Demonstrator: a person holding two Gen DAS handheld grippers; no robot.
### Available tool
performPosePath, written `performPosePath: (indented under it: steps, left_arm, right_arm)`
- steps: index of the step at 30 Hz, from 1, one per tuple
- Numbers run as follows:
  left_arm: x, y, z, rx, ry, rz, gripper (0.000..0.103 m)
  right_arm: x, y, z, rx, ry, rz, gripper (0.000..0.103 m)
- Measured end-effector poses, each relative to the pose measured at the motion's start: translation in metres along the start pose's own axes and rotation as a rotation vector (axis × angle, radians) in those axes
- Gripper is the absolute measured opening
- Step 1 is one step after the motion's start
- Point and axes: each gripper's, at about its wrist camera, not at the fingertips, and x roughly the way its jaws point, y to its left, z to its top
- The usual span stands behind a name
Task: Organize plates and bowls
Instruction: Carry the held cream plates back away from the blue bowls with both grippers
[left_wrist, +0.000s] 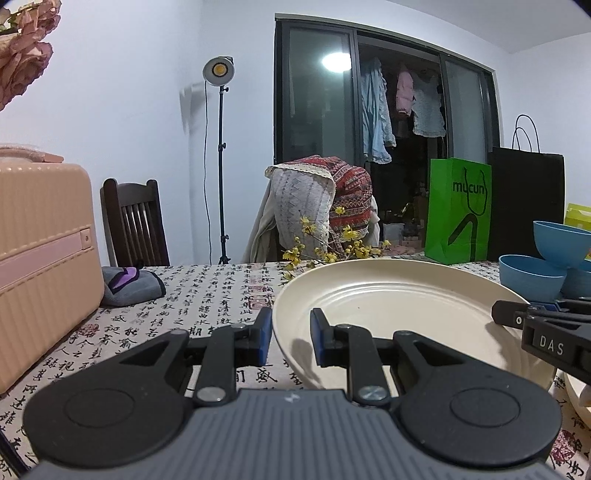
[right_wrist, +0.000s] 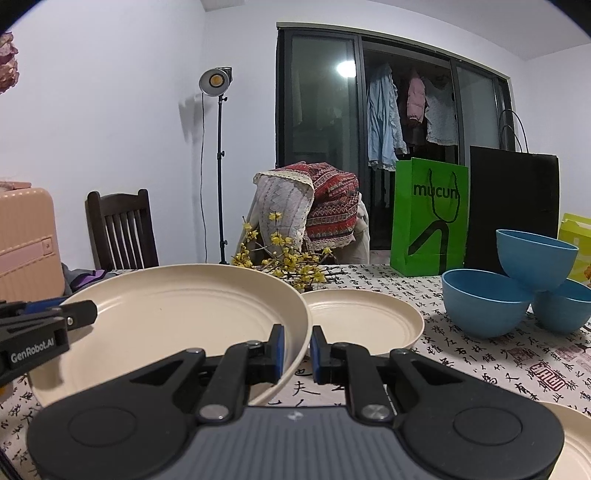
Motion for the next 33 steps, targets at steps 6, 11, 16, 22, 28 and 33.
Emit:
performPosePath:
  steps: [6, 11, 16, 22, 28, 33]
  left_arm:
    - [-0.002, -0.004, -0.002, 0.001, 0.003, -0.010, 0.022]
    - [-0.005, -0.008, -0.003, 0.006, 0.002, -0.014, 0.022]
    - [-0.007, -0.011, -0.005, 0.008, -0.002, -0.012, 0.022]
    - [-0.006, -0.013, -0.006, 0.018, -0.001, -0.005, 0.022]
    - [-0.006, -0.017, -0.006, 0.024, 0.008, 0.002, 0.022]
    - [-0.008, -0.018, -0.006, 0.026, 0.018, 0.002, 0.022]
  right_arm:
    - [-0.004, -0.004, -0.002, 0.004, 0.001, -0.005, 0.014]
    - [-0.008, -0.006, -0.004, 0.006, -0.003, -0.009, 0.014]
    - [-0.009, -0.008, -0.005, 0.006, -0.004, -0.012, 0.014]
    - [-0.011, -0.012, -0.007, 0.003, -0.007, -0.012, 0.014]
    - [-0.013, -0.012, -0.008, 0.000, -0.005, -0.009, 0.015]
    - [-0.015, -0.014, -0.008, 0.004, -0.006, -0.008, 0.015]
